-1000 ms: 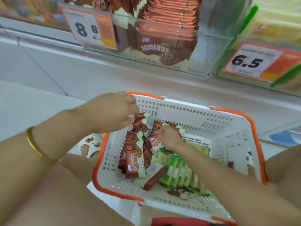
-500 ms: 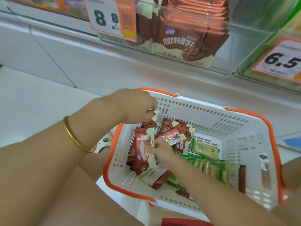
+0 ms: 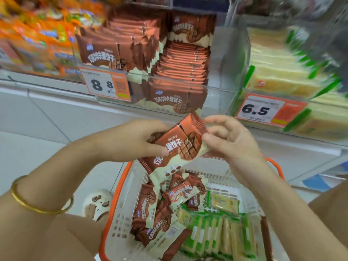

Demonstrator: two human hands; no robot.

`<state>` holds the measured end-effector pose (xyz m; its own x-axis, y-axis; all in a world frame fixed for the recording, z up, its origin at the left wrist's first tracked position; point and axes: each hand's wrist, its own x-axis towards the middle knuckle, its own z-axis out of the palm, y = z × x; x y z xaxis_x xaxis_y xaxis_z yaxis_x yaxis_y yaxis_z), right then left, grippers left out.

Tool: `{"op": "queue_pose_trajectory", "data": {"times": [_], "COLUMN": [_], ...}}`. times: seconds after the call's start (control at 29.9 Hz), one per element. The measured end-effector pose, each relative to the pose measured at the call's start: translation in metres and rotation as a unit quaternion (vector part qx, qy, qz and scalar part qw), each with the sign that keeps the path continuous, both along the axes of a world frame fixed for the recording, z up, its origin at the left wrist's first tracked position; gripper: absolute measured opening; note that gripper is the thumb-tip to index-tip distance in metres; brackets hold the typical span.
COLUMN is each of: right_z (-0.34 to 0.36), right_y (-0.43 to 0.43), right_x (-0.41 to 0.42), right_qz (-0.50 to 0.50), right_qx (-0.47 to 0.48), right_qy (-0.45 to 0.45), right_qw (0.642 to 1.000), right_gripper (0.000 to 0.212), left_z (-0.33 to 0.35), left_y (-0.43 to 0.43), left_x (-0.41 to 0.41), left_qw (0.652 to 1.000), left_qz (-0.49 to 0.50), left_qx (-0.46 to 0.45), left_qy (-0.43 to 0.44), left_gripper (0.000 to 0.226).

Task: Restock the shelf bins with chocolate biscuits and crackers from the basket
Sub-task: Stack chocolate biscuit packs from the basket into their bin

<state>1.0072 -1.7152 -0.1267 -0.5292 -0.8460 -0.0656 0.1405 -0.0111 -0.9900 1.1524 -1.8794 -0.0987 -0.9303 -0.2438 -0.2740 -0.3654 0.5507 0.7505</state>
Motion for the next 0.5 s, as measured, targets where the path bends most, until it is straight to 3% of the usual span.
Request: {"op": "queue_pose_trajectory", "data": {"times": [0.07, 0.13, 0.23, 0.3, 0.33, 0.43, 0.5], "right_z": [0.036, 0.072, 0.114, 0.132, 0.136, 0.126, 0.109], "right_y": [-0.008, -0.022, -0.051, -0.076, -0.091, -0.140, -0.168], "right_x": [-0.006, -0.012, -0.033, -0.054, -0.064, -0.092, -0.107], "right_qz": [0.045, 0.063, -0.005, -0.093, -0.135, -0.210, -0.252], "right_qx": [0.031, 0.041, 0.071, 0.090, 0.103, 0.172, 0.189], "right_qy": [0.153, 0.312, 0.476, 0.531, 0.549, 0.559, 0.514], "right_qw": [0.987, 0.947, 0.877, 0.837, 0.818, 0.783, 0.798], "right_gripper": [0.049, 0.045, 0.031, 0.028, 0.027, 0.026, 0.028], "left_z": [0.026, 0.049, 0.063, 0.056, 0.049, 0.020, 0.003], "left_y": [-0.003, -0.010, -0.027, -0.035, -0.035, -0.035, -0.037], "left_x": [-0.005, -0.013, -0.025, -0.031, -0.034, -0.044, -0.050], "left_qw": [0.999, 0.990, 0.932, 0.864, 0.848, 0.863, 0.855], "left_qz": [0.006, 0.048, 0.157, 0.195, 0.185, 0.091, 0.037], "left_qx": [-0.016, -0.051, -0.189, -0.319, -0.370, -0.435, -0.481], "left_qy": [0.047, 0.126, 0.266, 0.337, 0.332, 0.242, 0.189], "left_gripper": [0.019, 0.021, 0.035, 0.047, 0.050, 0.058, 0.059]}}
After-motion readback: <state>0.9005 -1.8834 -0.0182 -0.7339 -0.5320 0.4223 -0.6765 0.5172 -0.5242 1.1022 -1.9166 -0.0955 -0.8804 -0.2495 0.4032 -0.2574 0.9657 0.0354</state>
